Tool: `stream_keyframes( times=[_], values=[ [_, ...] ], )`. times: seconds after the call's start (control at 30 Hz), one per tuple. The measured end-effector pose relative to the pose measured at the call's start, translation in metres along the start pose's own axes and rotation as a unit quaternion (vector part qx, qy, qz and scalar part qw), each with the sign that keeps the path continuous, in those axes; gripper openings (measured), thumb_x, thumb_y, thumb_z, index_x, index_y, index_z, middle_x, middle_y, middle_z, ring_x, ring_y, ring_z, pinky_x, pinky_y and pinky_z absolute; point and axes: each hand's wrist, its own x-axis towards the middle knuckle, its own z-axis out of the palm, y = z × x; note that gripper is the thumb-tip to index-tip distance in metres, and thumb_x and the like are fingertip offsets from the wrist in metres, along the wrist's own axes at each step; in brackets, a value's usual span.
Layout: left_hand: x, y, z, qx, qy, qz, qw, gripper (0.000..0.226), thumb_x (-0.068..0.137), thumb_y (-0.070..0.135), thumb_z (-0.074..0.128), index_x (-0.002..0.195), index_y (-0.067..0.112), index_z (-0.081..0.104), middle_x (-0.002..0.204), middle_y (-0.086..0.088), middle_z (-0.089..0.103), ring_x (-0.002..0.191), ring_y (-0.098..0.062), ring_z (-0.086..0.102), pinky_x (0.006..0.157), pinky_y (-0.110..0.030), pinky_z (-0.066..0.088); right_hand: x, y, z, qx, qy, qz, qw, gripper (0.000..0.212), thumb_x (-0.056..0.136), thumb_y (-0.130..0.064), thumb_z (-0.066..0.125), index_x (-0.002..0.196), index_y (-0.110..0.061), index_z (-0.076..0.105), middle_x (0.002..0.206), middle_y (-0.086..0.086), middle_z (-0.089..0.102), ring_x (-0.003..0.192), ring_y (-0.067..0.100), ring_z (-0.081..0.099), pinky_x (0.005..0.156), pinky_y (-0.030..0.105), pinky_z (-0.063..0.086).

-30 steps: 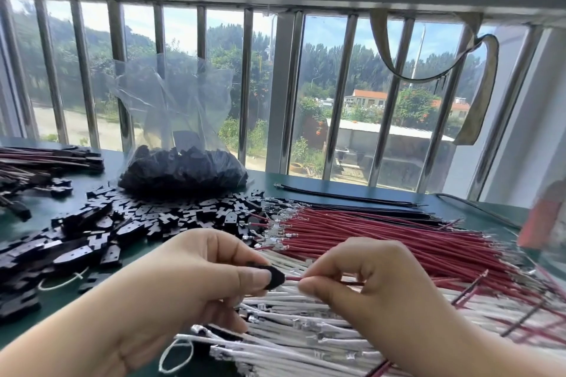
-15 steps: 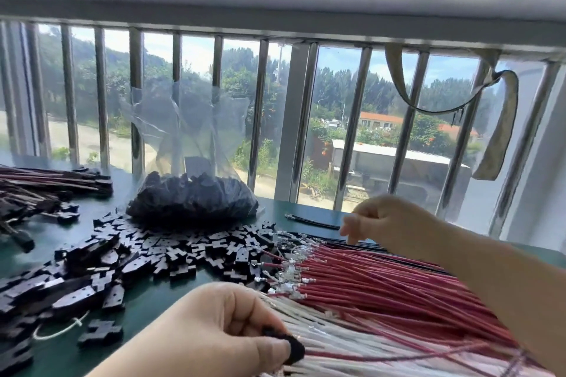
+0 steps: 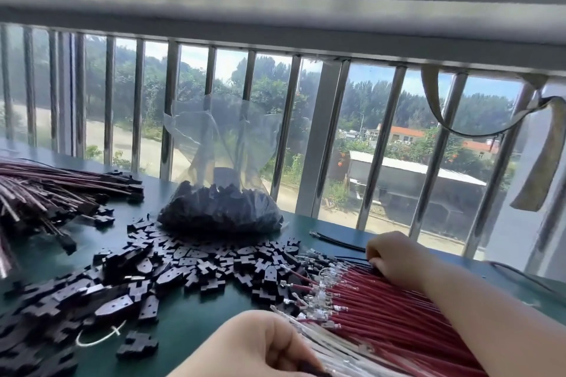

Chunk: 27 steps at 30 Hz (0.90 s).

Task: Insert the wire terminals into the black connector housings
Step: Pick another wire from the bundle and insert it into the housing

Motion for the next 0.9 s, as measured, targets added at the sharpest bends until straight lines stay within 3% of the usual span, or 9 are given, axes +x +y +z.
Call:
stream_keyframes(
  times=[0.17,0.3,0.33,0.4,0.47,0.57,0.67,0.8,0.9],
  values=[
    [-0.001,-0.001,-0.002,0.017,0.013,-0.018,1.0,0.015,0.076,0.018,0.077,0.067,0.029,0.077,0.081,0.005,0.076,0.078,-0.007,0.071,0.072,-0.011,0.051,-0.019,0.007,-0.019,0.126,0.163,-0.007,0.979,0.048,0.09,0.007,0.042,0.123,-0.023,0.061,0.09,0.002,0.065,0.068,0.009,0.056,0.063,0.016,0.044],
    [-0.003,-0.001,-0.003,0.038,0.033,-0.05,0.997,0.014,0.07,0.025,0.081,0.064,0.036,0.076,0.072,0.013,0.074,0.069,0.001,0.069,0.064,-0.008,0.048,-0.06,-0.016,-0.052,0.348,0.22,-0.006,0.911,0.016,0.088,-0.019,0.064,0.089,-0.032,0.073,0.052,-0.009,0.057,0.038,0.005,0.033,0.04,0.012,0.029],
    [-0.003,-0.001,-0.003,0.041,0.039,-0.063,0.996,0.012,0.067,0.027,0.082,0.066,0.036,0.076,0.072,0.012,0.074,0.068,0.001,0.069,0.063,-0.009,0.048,-0.073,-0.024,-0.059,0.354,0.214,-0.015,0.91,0.006,0.079,-0.032,0.07,0.074,-0.03,0.073,0.05,-0.008,0.056,0.039,0.004,0.038,0.041,0.011,0.033],
    [-0.005,0.001,-0.004,0.044,0.043,-0.088,0.994,0.014,0.061,0.03,0.084,0.071,0.036,0.076,0.071,0.009,0.075,0.061,-0.003,0.067,0.057,-0.013,0.048,-0.105,-0.039,-0.07,0.311,0.184,-0.04,0.932,0.021,0.067,-0.045,0.07,0.059,-0.026,0.069,0.056,-0.007,0.061,0.042,0.001,0.046,0.045,0.009,0.039],
    [-0.007,0.001,-0.005,0.039,0.033,-0.094,0.994,0.023,0.052,0.033,0.086,0.073,0.033,0.076,0.065,0.003,0.073,0.051,-0.007,0.061,0.048,-0.016,0.046,-0.133,-0.054,-0.076,0.288,0.127,-0.062,0.947,0.005,0.074,-0.039,0.069,0.068,-0.038,0.071,0.06,-0.011,0.065,0.042,0.003,0.049,0.044,0.01,0.04],
    [-0.009,0.0,-0.001,0.024,0.024,-0.064,0.997,0.034,0.038,0.031,0.086,0.071,0.027,0.075,0.06,-0.002,0.07,0.043,-0.007,0.056,0.039,-0.017,0.041,-0.166,-0.069,-0.071,0.32,0.069,-0.123,0.937,0.044,0.083,-0.015,0.067,0.091,-0.058,0.066,0.075,-0.018,0.071,0.061,0.004,0.064,0.058,0.016,0.051],
    [-0.008,-0.002,0.003,0.018,0.036,-0.021,0.999,0.045,0.027,0.027,0.091,0.068,0.023,0.075,0.059,-0.005,0.07,0.04,-0.008,0.051,0.038,-0.017,0.036,-0.183,-0.082,-0.063,0.346,0.086,-0.124,0.926,0.058,0.082,0.004,0.063,0.089,-0.053,0.07,0.084,-0.022,0.07,0.077,-0.003,0.065,0.063,0.005,0.045],
    [-0.005,-0.004,0.006,0.021,0.041,-0.008,0.999,0.04,0.026,0.028,0.086,0.064,0.022,0.075,0.051,-0.004,0.066,0.031,-0.006,0.045,0.032,-0.014,0.034,-0.191,-0.093,-0.054,0.4,0.108,-0.093,0.905,0.017,0.068,-0.031,0.071,0.072,-0.047,0.073,0.071,-0.024,0.069,0.069,-0.008,0.063,0.058,0.001,0.04],
    [-0.006,-0.005,0.008,0.028,0.05,0.009,0.998,0.04,0.025,0.029,0.085,0.063,0.021,0.074,0.05,-0.004,0.065,0.031,-0.006,0.044,0.031,-0.014,0.034,-0.196,-0.096,-0.05,0.386,0.128,-0.083,0.91,0.012,0.065,-0.038,0.07,0.072,-0.048,0.071,0.068,-0.027,0.067,0.07,-0.01,0.06,0.062,0.0,0.039]
  ],
)
